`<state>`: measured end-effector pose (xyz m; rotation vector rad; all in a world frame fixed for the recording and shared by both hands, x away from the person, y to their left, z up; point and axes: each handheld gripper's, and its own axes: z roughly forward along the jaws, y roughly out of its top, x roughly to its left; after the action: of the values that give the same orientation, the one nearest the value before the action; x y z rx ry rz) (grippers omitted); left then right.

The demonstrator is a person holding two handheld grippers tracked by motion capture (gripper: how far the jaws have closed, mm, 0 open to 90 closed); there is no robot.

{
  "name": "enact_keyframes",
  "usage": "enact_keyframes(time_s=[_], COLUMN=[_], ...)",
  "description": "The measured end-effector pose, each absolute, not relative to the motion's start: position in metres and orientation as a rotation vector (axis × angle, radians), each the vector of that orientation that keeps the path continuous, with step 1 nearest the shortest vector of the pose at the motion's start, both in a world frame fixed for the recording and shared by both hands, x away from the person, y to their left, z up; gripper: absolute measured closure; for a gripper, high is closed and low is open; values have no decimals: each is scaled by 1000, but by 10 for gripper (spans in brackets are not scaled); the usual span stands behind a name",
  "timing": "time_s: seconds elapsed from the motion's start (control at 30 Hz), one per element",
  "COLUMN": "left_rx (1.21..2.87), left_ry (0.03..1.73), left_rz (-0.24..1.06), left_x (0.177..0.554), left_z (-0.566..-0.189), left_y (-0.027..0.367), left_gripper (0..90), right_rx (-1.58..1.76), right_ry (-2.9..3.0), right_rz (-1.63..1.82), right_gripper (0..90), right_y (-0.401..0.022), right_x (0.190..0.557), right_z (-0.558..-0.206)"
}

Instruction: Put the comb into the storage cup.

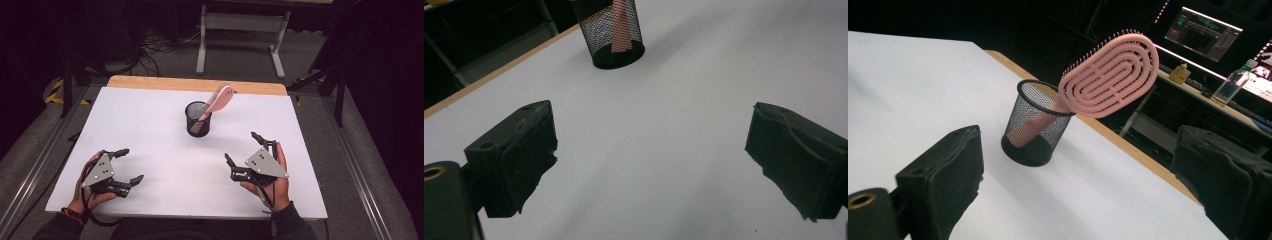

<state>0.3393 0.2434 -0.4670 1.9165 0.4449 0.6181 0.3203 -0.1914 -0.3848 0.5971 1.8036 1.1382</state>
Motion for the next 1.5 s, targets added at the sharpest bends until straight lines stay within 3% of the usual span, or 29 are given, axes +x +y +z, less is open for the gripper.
enact_keyframes(time_s=[1.5], left_rx=[1930], left_ry=[439], left_rz=[612], left_x=[340], left_z=[-468], left_y=[242], left_gripper=[71], right_rx=[631], right_ry=[1822], right_rz=[1057], right_gripper=[69], right_y=[-237], right_x=[309], right_z=[-427])
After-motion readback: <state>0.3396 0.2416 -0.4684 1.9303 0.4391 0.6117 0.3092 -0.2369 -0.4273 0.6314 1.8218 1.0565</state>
